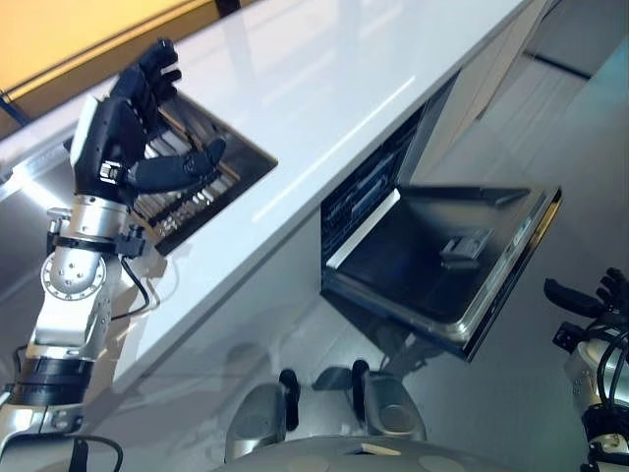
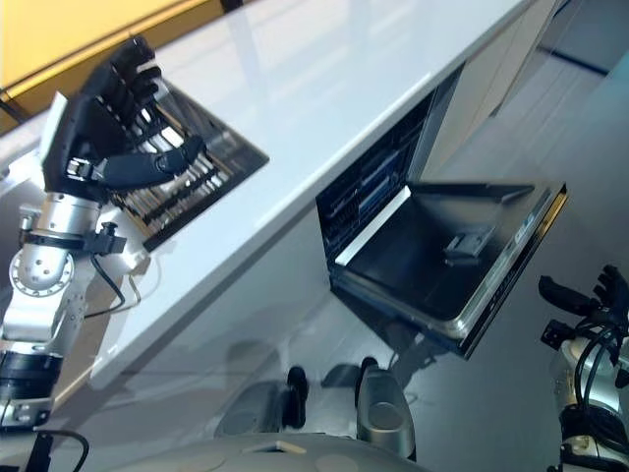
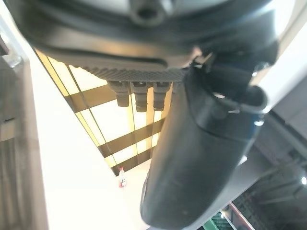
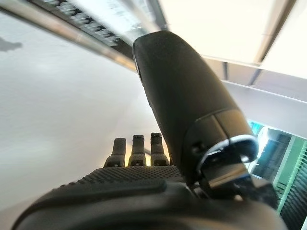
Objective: Pick up plates and place into dishwasher.
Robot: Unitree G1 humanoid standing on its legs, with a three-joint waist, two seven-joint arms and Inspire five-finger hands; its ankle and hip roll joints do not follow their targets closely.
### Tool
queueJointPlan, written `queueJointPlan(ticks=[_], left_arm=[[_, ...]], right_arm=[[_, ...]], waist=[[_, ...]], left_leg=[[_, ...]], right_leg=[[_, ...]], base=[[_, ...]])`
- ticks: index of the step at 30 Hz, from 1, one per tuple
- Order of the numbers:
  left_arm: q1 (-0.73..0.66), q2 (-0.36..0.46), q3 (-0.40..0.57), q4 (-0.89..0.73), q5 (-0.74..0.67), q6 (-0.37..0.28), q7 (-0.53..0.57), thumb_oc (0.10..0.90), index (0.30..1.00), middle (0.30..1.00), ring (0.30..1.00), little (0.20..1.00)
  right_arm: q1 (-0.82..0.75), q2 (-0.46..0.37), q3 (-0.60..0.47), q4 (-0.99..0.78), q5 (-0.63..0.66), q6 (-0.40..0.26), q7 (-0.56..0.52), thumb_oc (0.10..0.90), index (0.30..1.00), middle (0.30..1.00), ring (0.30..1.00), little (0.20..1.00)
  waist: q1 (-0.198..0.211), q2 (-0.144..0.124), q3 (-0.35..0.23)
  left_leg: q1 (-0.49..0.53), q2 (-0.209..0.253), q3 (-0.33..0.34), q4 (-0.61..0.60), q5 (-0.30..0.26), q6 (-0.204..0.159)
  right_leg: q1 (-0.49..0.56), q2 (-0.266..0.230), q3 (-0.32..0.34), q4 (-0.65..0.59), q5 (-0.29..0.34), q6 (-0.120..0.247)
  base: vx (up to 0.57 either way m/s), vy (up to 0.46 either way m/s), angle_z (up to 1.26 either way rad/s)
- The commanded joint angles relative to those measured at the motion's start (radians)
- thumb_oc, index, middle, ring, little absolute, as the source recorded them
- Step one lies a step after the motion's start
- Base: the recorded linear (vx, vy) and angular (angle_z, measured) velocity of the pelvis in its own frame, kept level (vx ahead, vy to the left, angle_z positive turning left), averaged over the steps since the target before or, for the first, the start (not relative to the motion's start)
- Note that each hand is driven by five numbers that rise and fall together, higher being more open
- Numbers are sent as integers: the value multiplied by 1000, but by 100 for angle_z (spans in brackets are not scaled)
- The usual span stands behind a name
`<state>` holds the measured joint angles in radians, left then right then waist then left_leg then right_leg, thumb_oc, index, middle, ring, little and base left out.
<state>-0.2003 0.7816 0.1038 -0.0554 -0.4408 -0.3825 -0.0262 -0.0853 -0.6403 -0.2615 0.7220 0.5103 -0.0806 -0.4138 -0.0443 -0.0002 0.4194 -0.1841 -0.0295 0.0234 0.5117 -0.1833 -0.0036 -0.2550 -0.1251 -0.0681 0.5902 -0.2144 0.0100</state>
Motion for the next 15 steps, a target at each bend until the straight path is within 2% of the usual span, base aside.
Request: queueJointPlan(ticks=[1,5,7,9,12,13,15], left_arm=[[-91,57,5,-54,-58,-118,58,800,900,900,900,900],[-106,72,-14,-58,-59,-120,75,800,900,900,900,900],[-112,73,-20,-63,-65,-122,78,800,900,900,900,900],[-113,64,-21,-74,-63,-111,79,800,900,900,900,900],[-105,56,-28,-72,-63,-114,65,800,900,900,900,900],[-105,52,-33,-73,-63,-113,54,800,900,900,900,900],[-101,45,-34,-77,-63,-112,42,800,900,900,900,900]], right_arm=[[-74,-51,1,71,109,-104,-17,800,900,900,900,900],[-113,-25,43,152,201,-101,36,800,900,900,900,900],[-142,0,57,235,273,-126,103,800,900,900,900,900],[-163,31,76,267,342,-118,181,800,900,900,900,900],[-188,89,112,297,516,-93,395,800,900,900,900,900],[-206,102,130,312,577,-48,521,800,900,900,900,900],[-216,115,164,313,639,2,666,800,900,900,900,900]], waist=[[17,23,-18],[28,39,9],[38,50,18],[48,60,20],[64,69,26],[73,72,28],[84,73,30]], left_leg=[[-77,-29,0,229,-143,81],[-144,-45,-4,320,-156,85],[-177,-55,-5,366,-169,88],[-195,-64,-10,391,-177,91],[-213,-76,-18,422,-184,90],[-217,-81,-24,431,-176,85],[-216,-86,-30,441,-178,79]], right_leg=[[5,23,-22,146,-45,-57],[-61,20,-15,241,-77,-64],[-94,19,-11,285,-94,-68],[-113,21,-8,313,-102,-72],[-129,23,-8,341,-110,-73],[-130,22,-9,346,-109,-72],[-125,18,-9,351,-114,-68]], base=[[-131,-43,12],[-66,-22,4],[-53,-12,5],[-9,-11,10],[2,-5,2],[40,-22,4],[43,-19,6]])
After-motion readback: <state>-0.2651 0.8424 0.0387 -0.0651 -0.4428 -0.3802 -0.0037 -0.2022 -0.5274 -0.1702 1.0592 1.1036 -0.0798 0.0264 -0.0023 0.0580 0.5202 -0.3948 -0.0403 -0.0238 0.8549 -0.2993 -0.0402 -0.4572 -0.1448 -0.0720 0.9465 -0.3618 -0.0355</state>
